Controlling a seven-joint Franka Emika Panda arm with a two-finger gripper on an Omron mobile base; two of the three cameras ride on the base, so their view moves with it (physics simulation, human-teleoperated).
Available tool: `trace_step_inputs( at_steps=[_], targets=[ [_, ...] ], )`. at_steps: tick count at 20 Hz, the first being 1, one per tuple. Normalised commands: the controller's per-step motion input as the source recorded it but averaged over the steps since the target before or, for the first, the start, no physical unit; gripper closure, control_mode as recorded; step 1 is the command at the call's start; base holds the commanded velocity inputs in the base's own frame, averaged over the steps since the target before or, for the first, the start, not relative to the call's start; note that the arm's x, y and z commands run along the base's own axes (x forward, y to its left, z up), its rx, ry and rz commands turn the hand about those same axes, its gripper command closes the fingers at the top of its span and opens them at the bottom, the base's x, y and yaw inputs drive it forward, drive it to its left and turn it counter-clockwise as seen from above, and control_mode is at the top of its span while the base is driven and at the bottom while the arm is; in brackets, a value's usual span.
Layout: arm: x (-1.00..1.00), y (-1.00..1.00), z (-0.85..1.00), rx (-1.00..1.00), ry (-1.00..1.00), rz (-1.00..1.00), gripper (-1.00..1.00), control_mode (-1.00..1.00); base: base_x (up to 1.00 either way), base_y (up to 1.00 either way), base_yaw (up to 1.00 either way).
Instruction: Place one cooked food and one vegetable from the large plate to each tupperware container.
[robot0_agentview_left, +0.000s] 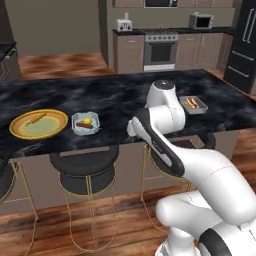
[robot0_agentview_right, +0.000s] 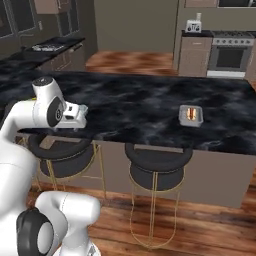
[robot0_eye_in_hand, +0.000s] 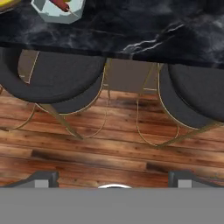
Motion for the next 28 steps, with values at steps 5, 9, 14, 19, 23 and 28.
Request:
trace_step_inputs(
  at_steps=[5, 9, 14, 19, 23, 28],
  targets=[
    [0.0, 0.0, 0.0, 0.0, 0.0, 0.0, -1.0, 1.0, 0.0, 1.0, -0.21],
    [0.0, 0.0, 0.0, 0.0, 0.0, 0.0, -1.0, 1.0, 0.01, 1.0, -0.26],
    [0.0, 0.0, 0.0, 0.0, 0.0, 0.0, -1.0, 1.0, 0.15, 1.0, -0.25],
    [0.0, 0.0, 0.0, 0.0, 0.0, 0.0, -1.0, 1.0, 0.49, 0.71, -0.15],
    [0.0, 0.0, 0.0, 0.0, 0.0, 0.0, -1.0, 1.0, 0.57, 0.63, -0.16],
    [0.0, 0.0, 0.0, 0.0, 0.0, 0.0, -1.0, 1.0, 0.59, 0.73, -0.15]
  ],
)
